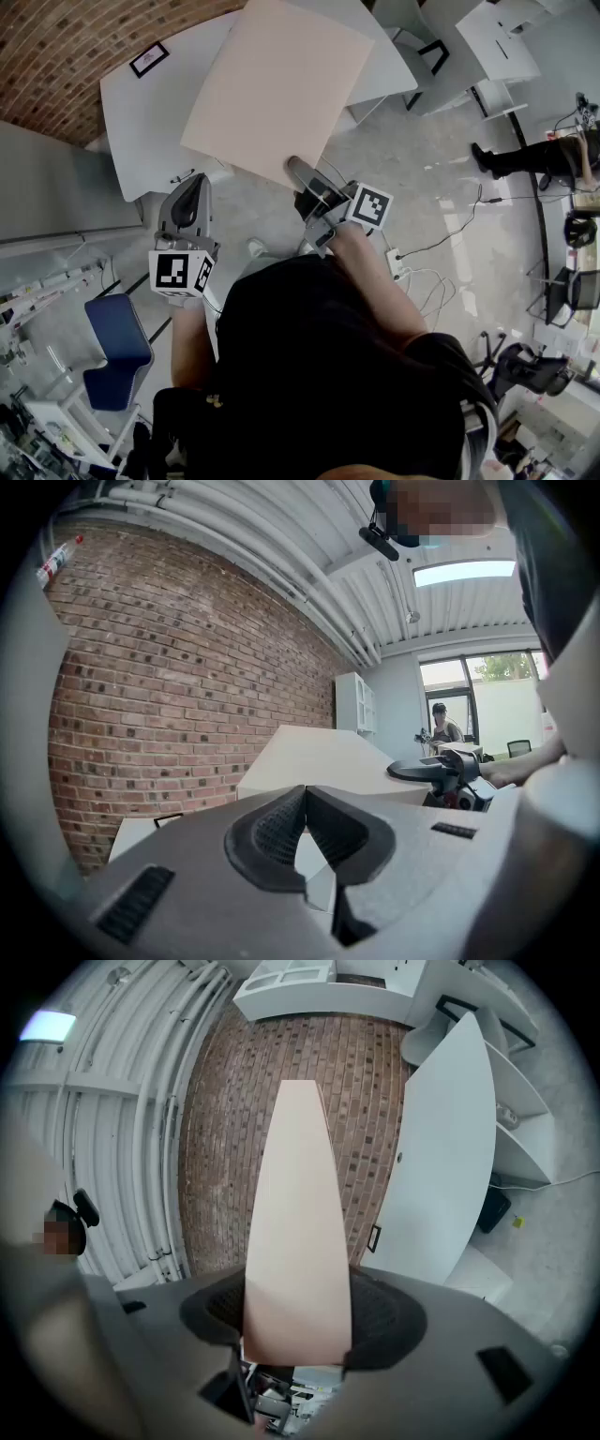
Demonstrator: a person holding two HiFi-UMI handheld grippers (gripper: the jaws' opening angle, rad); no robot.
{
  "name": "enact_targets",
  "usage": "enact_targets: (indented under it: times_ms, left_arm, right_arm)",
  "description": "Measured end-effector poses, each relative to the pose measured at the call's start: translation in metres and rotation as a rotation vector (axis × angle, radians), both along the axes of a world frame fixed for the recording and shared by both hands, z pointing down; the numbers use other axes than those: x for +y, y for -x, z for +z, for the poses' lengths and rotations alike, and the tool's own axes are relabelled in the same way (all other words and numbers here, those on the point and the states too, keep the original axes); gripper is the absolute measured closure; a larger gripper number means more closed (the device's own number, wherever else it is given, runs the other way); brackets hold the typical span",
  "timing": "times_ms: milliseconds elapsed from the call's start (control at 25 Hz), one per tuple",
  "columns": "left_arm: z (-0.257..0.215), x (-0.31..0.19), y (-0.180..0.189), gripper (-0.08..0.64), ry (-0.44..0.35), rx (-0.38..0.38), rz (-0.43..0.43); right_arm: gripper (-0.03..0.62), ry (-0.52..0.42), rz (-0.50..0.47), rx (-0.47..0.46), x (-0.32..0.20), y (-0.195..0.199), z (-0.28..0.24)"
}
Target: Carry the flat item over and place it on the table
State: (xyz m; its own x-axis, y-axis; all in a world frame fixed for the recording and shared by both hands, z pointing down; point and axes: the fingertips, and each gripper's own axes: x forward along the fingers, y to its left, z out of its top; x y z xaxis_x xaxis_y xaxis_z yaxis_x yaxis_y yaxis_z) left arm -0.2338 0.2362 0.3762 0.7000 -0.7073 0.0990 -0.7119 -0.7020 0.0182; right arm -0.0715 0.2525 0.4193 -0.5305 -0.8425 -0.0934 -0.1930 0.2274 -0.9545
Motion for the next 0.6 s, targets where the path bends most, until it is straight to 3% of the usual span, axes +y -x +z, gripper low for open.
enact_targets:
  times_ms: [600]
  left_arm:
    - [0.025,-0.038,0.065,0.555,0.053,-0.002,0.047]
  right_arm:
    - [0.307,0.054,0.026,0.06,-0.036,0.057,0.02]
